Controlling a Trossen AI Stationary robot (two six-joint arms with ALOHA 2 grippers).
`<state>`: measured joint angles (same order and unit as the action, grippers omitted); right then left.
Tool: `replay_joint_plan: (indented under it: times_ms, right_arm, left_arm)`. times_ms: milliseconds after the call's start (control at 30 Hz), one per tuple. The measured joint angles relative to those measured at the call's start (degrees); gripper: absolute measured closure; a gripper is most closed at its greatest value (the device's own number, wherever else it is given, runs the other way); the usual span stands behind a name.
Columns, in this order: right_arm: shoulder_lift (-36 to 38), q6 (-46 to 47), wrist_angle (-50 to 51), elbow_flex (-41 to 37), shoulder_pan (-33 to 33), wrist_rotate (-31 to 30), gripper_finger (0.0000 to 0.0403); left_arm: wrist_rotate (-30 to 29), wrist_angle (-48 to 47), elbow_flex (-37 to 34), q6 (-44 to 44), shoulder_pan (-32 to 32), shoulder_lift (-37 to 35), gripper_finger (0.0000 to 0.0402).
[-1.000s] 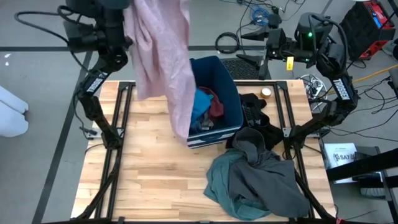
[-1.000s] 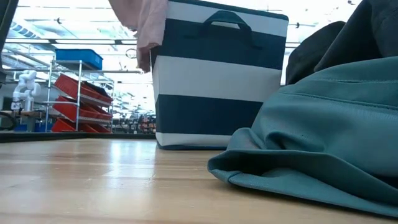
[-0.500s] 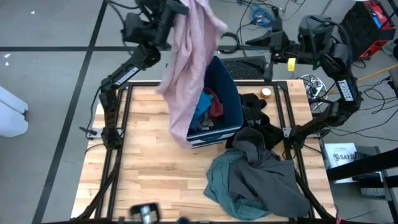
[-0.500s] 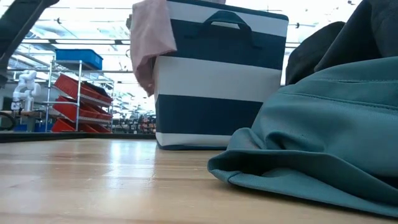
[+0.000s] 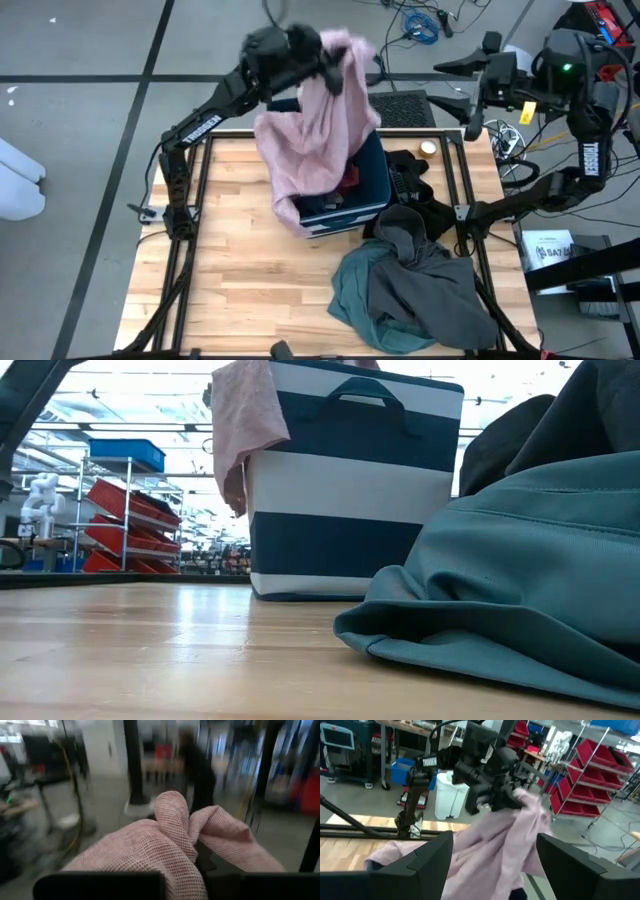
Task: Sort clothes
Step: Put the pink polo shirt into the blue laundry organizer
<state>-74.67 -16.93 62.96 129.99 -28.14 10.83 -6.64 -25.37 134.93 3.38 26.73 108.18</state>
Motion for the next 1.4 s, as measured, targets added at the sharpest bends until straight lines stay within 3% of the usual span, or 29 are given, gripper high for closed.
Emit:
replay_joint_plan:
  times_ms: [133, 267, 467, 567, 733, 800, 1133, 1400]
  right_arm:
    - [-0.2, 0.27, 1.06, -0.54, 0.02, 0.0, 0.0129]
    - [-0.17, 0.74, 0.31, -2.15, 0.0, -0.02, 0.0129]
    - [-0.35, 0.69, -2.16, -4.84, 0.0, -0.02, 0.0129]
    - [-0.35, 0.84, -4.28, -6.26, 0.0, -0.04, 0.0129]
    - [-0.5, 1.16, -4.87, -7.45, 0.0, -0.04, 0.0129]
    - [-0.52, 1.48, -4.83, -7.58, 0.0, -0.04, 0.0129]
    - [-0.52, 1.25, -4.87, -7.58, 0.0, -0.04, 0.0129]
    - [-0.52, 0.48, -4.85, -7.58, 0.0, -0.04, 0.0129]
  left_arm:
    - [-2.17, -14.62, 0.0, 5.05, -0.42, -0.82, 0.0375]
    - [-7.89, -29.0, 0.08, 9.51, -0.49, -0.92, 0.0375]
    - [-4.73, -45.3, 0.02, 11.04, -0.47, -0.79, 0.0375]
    - [-1.59, -46.94, 0.02, 11.08, -0.47, -0.53, 0.0375]
    - [10.44, -45.27, 0.02, 10.78, -0.46, -0.48, 0.0375]
    - [12.54, -45.73, 0.02, 10.47, -0.51, -0.44, 0.0362]
    - [12.12, -46.19, 0.02, 10.46, -1.5, -0.43, 0.0216]
    - [3.17, -57.62, 0.13, 15.55, -0.57, -3.78, 0.0196]
